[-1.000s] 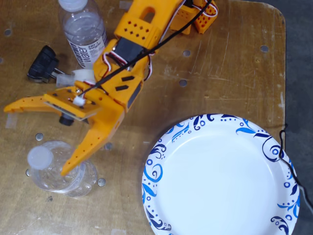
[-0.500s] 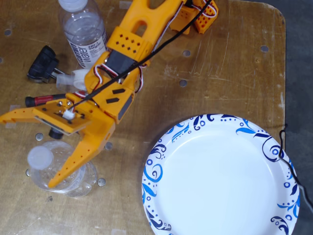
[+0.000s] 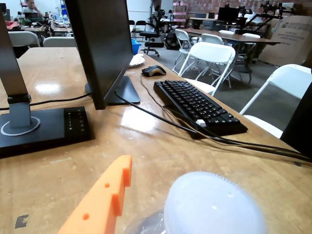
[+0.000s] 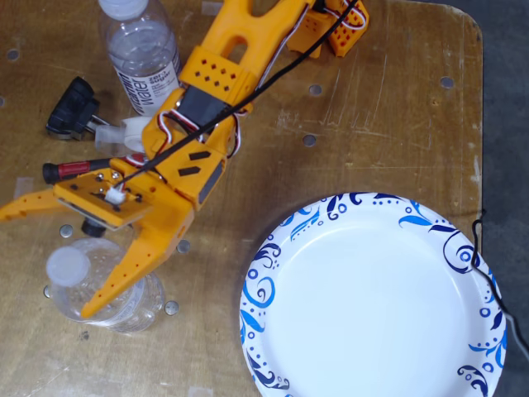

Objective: Move the bottles to the plate

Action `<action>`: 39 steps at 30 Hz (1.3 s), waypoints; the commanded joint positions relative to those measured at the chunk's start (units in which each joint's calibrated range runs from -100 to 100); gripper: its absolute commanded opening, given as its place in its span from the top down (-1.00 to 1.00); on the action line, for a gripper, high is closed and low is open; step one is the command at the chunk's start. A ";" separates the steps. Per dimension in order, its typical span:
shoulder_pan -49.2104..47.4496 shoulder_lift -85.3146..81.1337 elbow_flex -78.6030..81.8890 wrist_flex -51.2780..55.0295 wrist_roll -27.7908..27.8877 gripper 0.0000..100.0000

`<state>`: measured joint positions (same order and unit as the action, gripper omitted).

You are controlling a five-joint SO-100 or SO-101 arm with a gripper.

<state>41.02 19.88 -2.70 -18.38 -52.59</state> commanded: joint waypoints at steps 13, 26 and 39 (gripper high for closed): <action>1.62 -0.32 -2.17 -0.76 -0.25 0.53; 3.24 -0.32 -1.09 -0.76 -1.71 0.86; 2.70 -1.16 -2.17 0.02 -2.02 0.93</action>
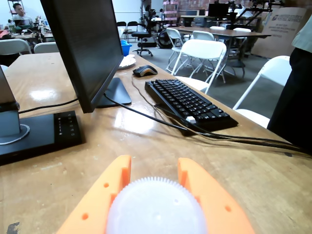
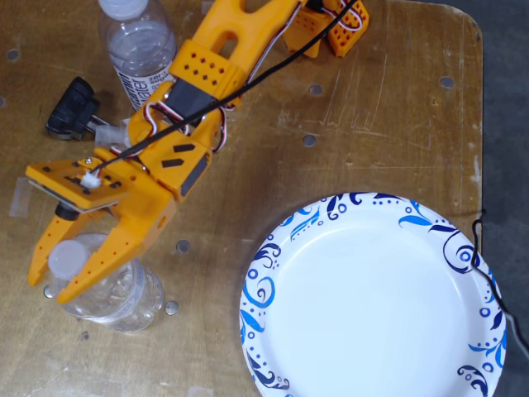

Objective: Move the bottles to the plate

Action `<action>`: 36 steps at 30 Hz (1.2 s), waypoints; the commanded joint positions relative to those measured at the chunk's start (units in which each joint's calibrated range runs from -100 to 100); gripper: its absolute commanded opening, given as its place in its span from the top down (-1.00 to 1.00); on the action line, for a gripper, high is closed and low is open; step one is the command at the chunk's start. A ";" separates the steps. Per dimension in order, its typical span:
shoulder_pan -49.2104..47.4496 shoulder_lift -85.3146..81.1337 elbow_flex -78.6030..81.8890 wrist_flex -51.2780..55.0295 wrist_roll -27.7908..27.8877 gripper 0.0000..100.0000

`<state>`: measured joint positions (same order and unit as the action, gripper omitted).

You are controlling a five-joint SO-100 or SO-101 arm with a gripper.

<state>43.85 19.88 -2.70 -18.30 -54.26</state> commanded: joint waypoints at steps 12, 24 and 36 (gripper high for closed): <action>-0.45 -10.52 -7.12 6.72 -1.66 0.93; -13.17 -36.91 -5.95 39.79 -6.15 0.93; -31.83 -43.07 2.16 38.40 -6.10 0.93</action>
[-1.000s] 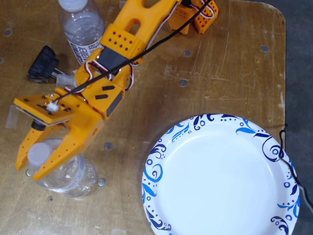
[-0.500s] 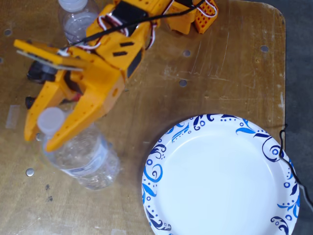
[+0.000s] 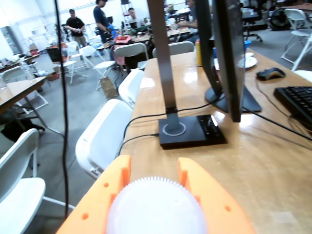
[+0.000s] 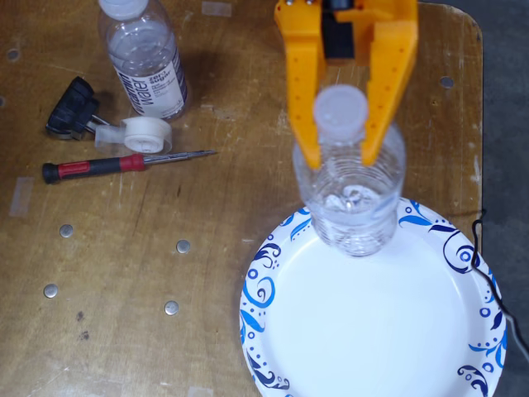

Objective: Move the bottles to the plate

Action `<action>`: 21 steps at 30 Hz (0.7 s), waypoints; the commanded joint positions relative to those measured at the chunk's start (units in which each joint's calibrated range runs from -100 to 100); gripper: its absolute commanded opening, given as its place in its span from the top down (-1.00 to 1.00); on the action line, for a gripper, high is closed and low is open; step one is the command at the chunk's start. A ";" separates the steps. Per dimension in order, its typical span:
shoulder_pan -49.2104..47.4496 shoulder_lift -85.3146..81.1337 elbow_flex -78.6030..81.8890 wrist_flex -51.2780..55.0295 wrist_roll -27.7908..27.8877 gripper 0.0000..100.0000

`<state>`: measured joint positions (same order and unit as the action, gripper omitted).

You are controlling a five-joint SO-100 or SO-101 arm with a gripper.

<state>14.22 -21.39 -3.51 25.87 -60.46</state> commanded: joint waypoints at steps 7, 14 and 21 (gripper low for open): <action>-4.79 -1.88 23.15 -28.05 2.82 0.93; -6.94 -1.71 34.41 -40.58 3.49 0.93; -14.06 2.17 35.58 -42.32 3.49 0.93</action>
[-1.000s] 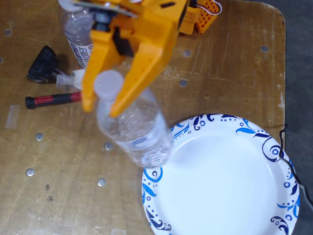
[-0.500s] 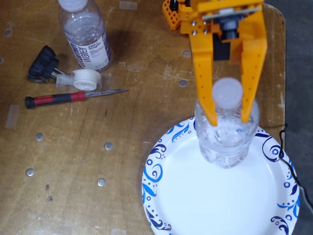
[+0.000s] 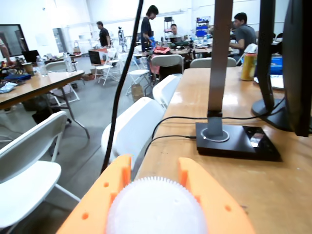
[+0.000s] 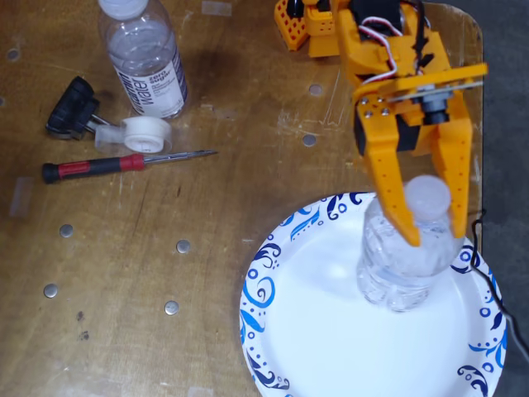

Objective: Move the bottles to the plate

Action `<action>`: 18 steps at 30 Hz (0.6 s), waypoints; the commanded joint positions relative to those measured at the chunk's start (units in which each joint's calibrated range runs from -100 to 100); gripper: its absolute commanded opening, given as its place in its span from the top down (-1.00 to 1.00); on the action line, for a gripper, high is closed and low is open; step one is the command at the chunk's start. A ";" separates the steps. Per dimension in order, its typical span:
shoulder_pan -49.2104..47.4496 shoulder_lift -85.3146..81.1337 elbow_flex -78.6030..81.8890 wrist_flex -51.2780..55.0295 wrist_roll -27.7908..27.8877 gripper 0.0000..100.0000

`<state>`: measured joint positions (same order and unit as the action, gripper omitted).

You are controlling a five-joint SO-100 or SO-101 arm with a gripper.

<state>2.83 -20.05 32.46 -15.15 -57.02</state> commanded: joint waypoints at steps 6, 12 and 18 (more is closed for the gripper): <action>-4.93 5.38 -0.48 -5.48 0.26 0.93; -5.14 9.17 -0.39 -8.00 2.09 0.92; -5.14 10.44 0.87 -8.09 2.46 0.92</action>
<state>-1.82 -9.23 33.18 -22.04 -54.78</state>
